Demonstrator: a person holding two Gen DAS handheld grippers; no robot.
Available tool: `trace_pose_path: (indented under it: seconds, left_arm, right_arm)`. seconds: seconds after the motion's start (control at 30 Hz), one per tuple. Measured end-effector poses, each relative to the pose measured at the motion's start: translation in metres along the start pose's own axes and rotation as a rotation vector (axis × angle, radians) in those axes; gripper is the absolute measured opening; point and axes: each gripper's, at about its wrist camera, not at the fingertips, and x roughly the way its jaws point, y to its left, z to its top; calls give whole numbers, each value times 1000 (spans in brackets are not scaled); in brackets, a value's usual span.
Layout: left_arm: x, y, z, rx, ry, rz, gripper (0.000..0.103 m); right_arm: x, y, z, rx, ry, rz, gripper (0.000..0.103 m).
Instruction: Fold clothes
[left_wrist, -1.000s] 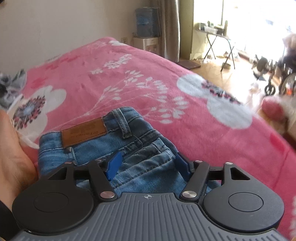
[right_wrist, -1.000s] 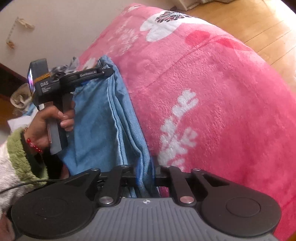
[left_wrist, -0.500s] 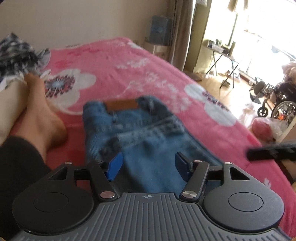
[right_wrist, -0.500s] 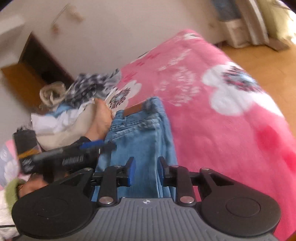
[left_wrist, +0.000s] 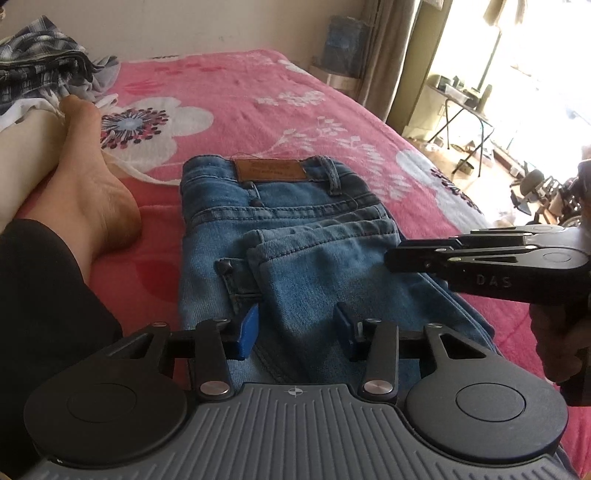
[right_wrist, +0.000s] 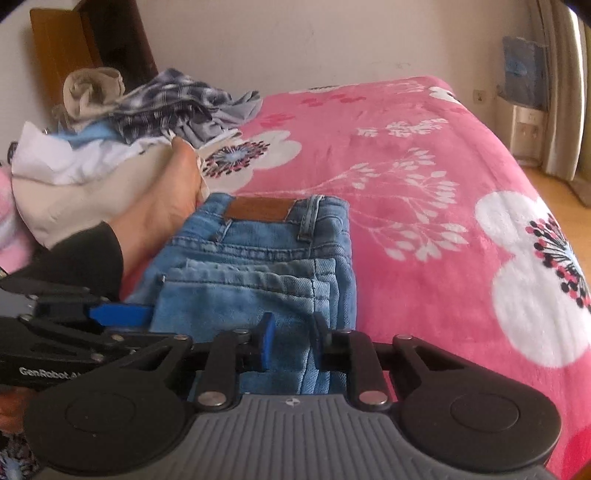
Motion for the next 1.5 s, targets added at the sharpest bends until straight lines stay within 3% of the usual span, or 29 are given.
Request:
trace_pose_path:
  seconds: [0.07,0.27,0.4,0.47,0.7,0.8,0.87,1.07,1.3,1.5]
  left_arm:
    - [-1,0,0,-4,-4,-5,36]
    - [-1,3,-1,-19,-6,-12,36]
    - [0,1,-3,-2,-13,-1,36]
    - [0,-1,-4,6,-15,6,36]
    - [1,0,-5,3,-21,9,36]
    - [1,0,-5,7,-22,10,36]
    - [1,0,-5,6,-22,10,36]
    - [0,0,-5,3,-18,9,37]
    - [-4,2,-5,-25,7,-43,49]
    - [2,1,-4,-44,19,-47,49]
  right_arm:
    - [-2,1,-1,4,-18,-15,0]
    - [-9,-3,5,58,-57,-23,0]
    - [-6,-6,11,73,-41,-29,9]
    - [-5,-4,13,57,-45,-51,31]
    - [6,1,12,13,-1,-45,33]
    - [7,5,11,-8,0,-71,26]
    - [5,5,12,-6,-3,-83,16]
    - [-4,11,8,-30,-36,-114,11]
    - [-18,23,8,-71,-112,-158,10]
    - [-5,16,13,-51,-104,-158,9]
